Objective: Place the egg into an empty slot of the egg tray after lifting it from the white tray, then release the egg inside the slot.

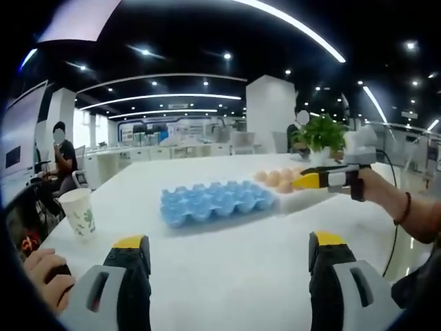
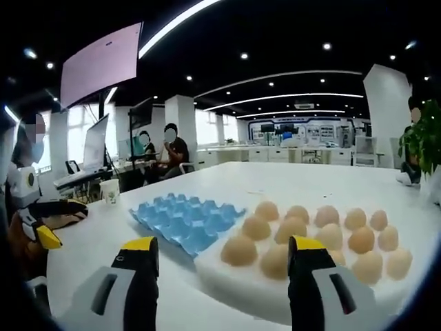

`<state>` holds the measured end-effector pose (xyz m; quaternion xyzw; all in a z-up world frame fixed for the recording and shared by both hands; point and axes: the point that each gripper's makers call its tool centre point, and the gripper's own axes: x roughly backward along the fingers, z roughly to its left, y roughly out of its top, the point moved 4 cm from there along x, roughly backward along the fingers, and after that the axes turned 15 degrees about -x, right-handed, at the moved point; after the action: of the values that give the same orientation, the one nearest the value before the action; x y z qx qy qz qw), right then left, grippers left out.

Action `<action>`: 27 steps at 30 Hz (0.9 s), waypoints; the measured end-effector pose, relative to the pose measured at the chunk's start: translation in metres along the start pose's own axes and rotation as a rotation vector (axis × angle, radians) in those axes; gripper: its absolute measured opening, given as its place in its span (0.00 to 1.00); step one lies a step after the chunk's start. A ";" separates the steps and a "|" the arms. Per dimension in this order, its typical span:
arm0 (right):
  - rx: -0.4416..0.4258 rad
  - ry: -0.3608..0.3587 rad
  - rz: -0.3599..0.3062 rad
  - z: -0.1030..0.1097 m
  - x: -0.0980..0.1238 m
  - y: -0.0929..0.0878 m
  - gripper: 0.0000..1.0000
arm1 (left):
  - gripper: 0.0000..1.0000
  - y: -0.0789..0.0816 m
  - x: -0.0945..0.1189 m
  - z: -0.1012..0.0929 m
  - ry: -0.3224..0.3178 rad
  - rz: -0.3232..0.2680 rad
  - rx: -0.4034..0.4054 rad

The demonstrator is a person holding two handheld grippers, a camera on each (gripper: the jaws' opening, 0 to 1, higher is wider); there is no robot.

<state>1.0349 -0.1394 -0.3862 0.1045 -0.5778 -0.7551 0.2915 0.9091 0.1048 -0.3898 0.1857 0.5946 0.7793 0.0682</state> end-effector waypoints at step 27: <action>0.026 -0.007 0.009 -0.014 -0.040 0.017 0.77 | 0.97 0.001 -0.006 0.012 0.008 0.023 -0.001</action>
<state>1.0798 -0.1309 -0.3821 0.1029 -0.5890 -0.7466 0.2916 0.9193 0.1129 -0.3876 0.1891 0.5922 0.7812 0.0570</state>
